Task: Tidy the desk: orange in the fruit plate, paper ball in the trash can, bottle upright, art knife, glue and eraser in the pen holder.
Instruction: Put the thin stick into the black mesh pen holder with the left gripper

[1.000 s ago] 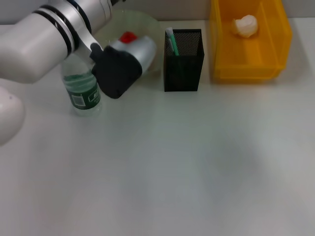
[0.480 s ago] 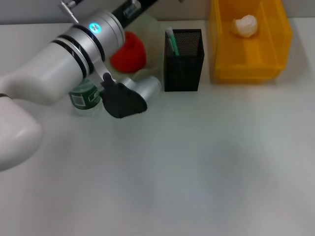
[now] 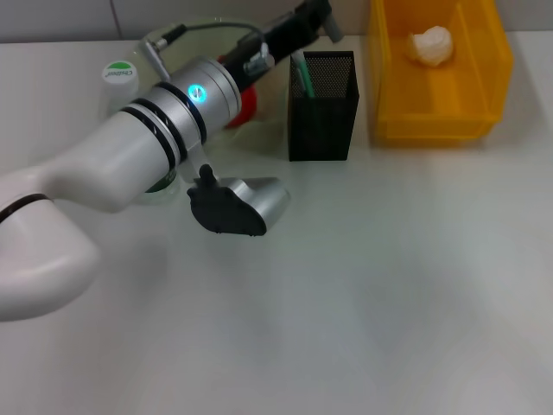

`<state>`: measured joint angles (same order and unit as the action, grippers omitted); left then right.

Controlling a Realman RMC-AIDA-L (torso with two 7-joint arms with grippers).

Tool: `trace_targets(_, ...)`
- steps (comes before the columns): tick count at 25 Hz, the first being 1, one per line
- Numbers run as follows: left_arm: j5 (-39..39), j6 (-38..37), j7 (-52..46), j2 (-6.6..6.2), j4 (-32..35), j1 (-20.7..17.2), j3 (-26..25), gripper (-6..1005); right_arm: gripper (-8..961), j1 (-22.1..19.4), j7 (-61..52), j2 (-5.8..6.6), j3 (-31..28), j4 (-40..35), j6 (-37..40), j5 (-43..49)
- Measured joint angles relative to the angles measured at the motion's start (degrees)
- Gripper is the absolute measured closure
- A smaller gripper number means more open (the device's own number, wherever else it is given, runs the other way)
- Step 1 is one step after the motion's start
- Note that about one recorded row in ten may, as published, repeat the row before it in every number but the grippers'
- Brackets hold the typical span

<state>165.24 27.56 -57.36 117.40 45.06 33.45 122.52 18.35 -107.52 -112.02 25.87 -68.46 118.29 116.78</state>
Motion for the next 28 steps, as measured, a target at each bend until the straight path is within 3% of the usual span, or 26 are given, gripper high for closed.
trace_targets(2,-0.02,0.25,1.12,1.07,-2.90,1.66,-0.87,803,279,-0.10,0.09,-0.08,0.10,0.00,0.07,0.00)
trace_targets(7,-0.02,-0.19,3.34,1.66,-5.44,3.25,-2.03,802,278,-0.10,0.22,-0.13,0.14,0.00,0.17,0.00)
trace_targets(28,0.26,1.67,9.23,1.74,-10.24,4.01,-1.38,795,274,-0.06,0.30,-0.22,-0.13,1.42,-0.07,-0.04)
